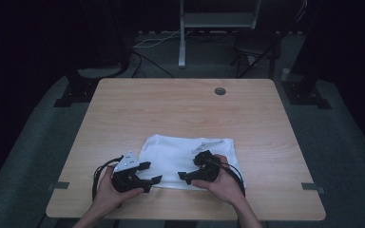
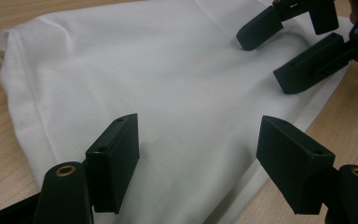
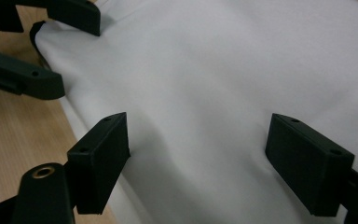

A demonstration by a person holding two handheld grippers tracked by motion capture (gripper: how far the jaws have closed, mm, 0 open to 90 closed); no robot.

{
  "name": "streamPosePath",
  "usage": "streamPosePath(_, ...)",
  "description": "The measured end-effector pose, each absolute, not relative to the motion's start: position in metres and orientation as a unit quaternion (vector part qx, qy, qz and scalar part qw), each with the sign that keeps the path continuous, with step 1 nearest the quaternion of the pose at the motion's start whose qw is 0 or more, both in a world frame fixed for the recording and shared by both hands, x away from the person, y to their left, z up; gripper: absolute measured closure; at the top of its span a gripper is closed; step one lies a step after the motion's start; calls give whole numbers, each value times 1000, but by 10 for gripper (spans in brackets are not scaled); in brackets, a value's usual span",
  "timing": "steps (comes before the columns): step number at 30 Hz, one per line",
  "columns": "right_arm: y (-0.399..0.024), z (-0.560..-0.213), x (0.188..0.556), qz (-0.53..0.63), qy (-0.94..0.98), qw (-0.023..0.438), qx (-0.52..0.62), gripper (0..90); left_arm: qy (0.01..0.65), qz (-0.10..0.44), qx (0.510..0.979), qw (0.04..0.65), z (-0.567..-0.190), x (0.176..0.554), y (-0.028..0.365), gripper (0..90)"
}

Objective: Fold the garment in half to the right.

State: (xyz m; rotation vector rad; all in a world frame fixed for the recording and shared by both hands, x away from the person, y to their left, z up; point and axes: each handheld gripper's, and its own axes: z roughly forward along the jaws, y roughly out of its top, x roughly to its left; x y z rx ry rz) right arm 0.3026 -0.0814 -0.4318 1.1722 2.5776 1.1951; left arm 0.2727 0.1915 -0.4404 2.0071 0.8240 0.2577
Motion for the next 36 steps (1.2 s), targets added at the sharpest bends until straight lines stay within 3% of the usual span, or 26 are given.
streamPosePath(31,-88,-430,274,394,843,2,366,211,341,101,812,462,-440,274,192,300)
streamPosePath(36,-91,-425,273,422,832,13,359,211,342,102,812,462,-440,274,193,300)
